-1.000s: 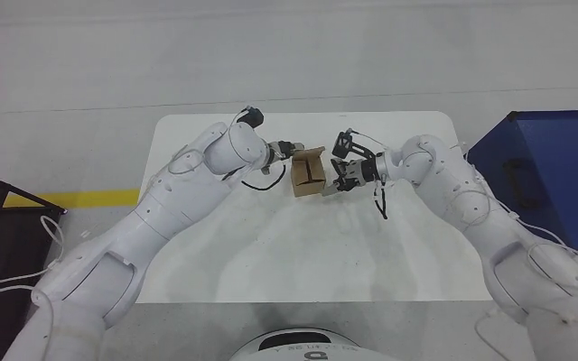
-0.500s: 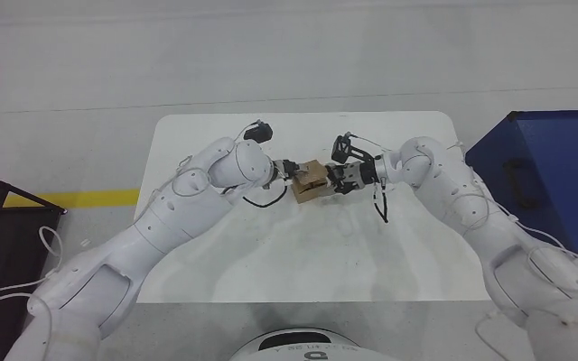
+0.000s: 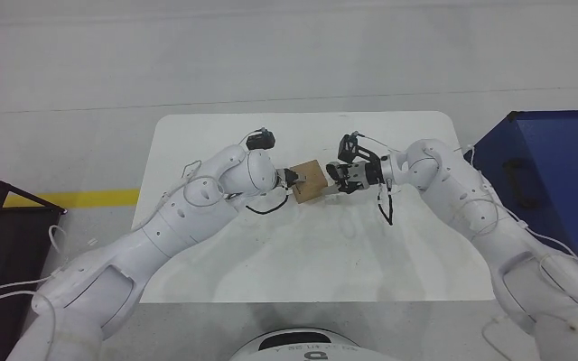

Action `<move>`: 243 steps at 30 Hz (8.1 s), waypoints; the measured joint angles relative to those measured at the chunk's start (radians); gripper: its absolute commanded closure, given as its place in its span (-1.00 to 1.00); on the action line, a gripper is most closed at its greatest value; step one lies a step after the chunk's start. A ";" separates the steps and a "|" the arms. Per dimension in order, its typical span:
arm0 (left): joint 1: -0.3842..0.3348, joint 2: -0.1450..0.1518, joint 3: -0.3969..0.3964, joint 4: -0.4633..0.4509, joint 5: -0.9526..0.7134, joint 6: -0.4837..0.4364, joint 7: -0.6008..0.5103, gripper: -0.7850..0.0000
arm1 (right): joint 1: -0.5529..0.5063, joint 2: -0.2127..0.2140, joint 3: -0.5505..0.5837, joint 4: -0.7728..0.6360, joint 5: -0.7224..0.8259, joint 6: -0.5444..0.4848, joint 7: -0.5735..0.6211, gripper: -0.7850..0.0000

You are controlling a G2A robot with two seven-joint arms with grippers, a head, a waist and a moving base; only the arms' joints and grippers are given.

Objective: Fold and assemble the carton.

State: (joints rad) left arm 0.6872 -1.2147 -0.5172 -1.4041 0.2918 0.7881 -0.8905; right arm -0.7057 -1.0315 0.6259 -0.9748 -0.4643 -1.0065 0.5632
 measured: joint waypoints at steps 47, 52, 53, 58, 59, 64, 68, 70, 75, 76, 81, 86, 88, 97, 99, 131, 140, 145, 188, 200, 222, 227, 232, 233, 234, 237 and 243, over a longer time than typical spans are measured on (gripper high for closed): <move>0.048 -0.021 -0.160 0.067 -0.068 -0.067 0.030 -1.00 | -0.042 -0.019 0.044 -0.085 -0.090 0.107 -0.030 -0.07; 0.056 -0.022 -0.175 0.092 -0.082 -0.081 0.026 -1.00 | -0.056 -0.016 0.062 -0.099 -0.117 0.114 -0.066 0.00; 0.054 -0.024 -0.176 0.102 -0.089 -0.083 0.019 -1.00 | -0.058 -0.016 0.066 -0.101 -0.123 0.121 -0.072 0.02; 0.024 -0.042 -0.174 0.200 -0.132 -0.113 0.012 -1.00 | -0.076 -0.017 0.076 -0.141 -0.184 0.178 -0.110 0.04; 0.018 -0.046 -0.172 0.215 -0.139 -0.121 0.017 -1.00 | -0.080 -0.016 0.078 -0.148 -0.196 0.185 -0.117 0.05; -0.003 -0.067 -0.154 0.269 -0.153 -0.143 0.035 -1.00 | -0.104 -0.014 0.095 -0.180 -0.262 0.231 -0.162 0.11; -0.014 -0.077 -0.144 0.289 -0.154 -0.149 0.031 -1.00 | -0.122 -0.012 0.106 -0.205 -0.306 0.267 -0.186 0.11; -0.018 -0.081 -0.141 0.298 -0.154 -0.152 0.029 -1.00 | -0.129 -0.013 0.109 -0.215 -0.321 0.280 -0.190 0.12; -0.022 -0.087 -0.142 0.312 -0.151 -0.160 0.027 -1.00 | -0.137 -0.014 0.120 -0.225 -0.329 0.268 -0.199 0.08; -0.023 -0.087 -0.147 0.312 -0.154 -0.163 0.025 -1.00 | -0.139 -0.012 0.126 -0.225 -0.328 0.251 -0.206 0.07; -0.025 -0.078 -0.201 0.308 -0.187 -0.182 0.019 -1.00 | -0.161 0.003 0.169 -0.225 -0.330 0.187 -0.230 -0.07; 0.001 -0.074 -0.265 0.296 -0.242 -0.192 0.102 -1.00 | -0.190 0.011 0.191 -0.275 -0.375 0.238 -0.219 -0.42; 0.018 -0.076 -0.269 0.281 -0.239 -0.200 0.147 -1.00 | -0.202 0.013 0.195 -0.303 -0.393 0.267 -0.207 -0.46; 0.053 -0.096 -0.253 0.272 -0.263 -0.250 0.216 -1.00 | -0.230 0.010 0.203 -0.365 -0.460 0.360 -0.188 -0.47; 0.051 -0.098 -0.246 0.278 -0.251 -0.259 0.208 -1.00 | -0.238 0.009 0.206 -0.371 -0.472 0.376 -0.192 -0.45; 0.016 -0.087 -0.225 0.306 -0.145 -0.270 -0.105 -1.00 | -0.283 -0.017 0.214 -0.422 -0.622 0.517 -0.216 -0.25; 0.037 -0.096 -0.254 0.298 -0.069 -0.159 0.213 -1.00 | -0.299 -0.022 0.225 -0.439 -0.648 0.536 -0.215 -0.33; 0.014 -0.105 -0.208 0.303 -0.022 -0.065 0.110 -1.00 | -0.311 -0.023 0.234 -0.452 -0.658 0.543 -0.211 -0.33; 0.010 -0.101 -0.185 0.242 0.089 -0.041 -0.100 -1.00 | -0.468 0.014 0.433 -0.583 -0.672 0.413 -0.221 -0.41; 0.021 -0.101 -0.183 0.233 0.110 -0.042 -0.114 -1.00 | -0.434 -0.001 0.396 -0.562 -0.680 0.424 -0.187 -0.36; 0.027 -0.111 -0.169 0.239 0.147 -0.043 -0.118 -1.00 | -0.430 -0.012 0.357 -0.597 -0.770 0.431 -0.113 0.02; 0.021 -0.112 -0.180 0.246 0.145 -0.047 -0.124 -1.00 | -0.415 -0.001 0.379 -0.567 -0.700 0.263 -0.085 -0.86; 0.024 -0.108 -0.188 0.232 0.158 -0.046 -0.128 -1.00 | -0.432 0.029 0.489 -0.550 -0.615 0.049 -0.153 -1.00; 0.026 -0.108 -0.189 0.228 0.161 -0.044 -0.128 -1.00 | -0.433 0.030 0.494 -0.550 -0.615 0.043 -0.153 -1.00; 0.028 -0.107 -0.192 0.221 0.163 -0.041 -0.129 -1.00 | -0.433 0.029 0.492 -0.550 -0.616 0.044 -0.152 -1.00; 0.038 -0.105 -0.198 0.200 0.168 -0.033 -0.128 -1.00 | -0.432 0.029 0.488 -0.550 -0.617 0.049 -0.151 -1.00; 0.066 -0.101 -0.201 0.168 0.178 -0.015 -0.119 -1.00 | -0.430 0.028 0.471 -0.573 -0.647 0.047 -0.133 -1.00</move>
State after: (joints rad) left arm 0.7532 -1.3162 -0.7186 -1.2358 0.4703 0.7735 -1.0099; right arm -1.1361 -1.0034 1.0967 -1.5480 -1.1117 -0.9594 0.4298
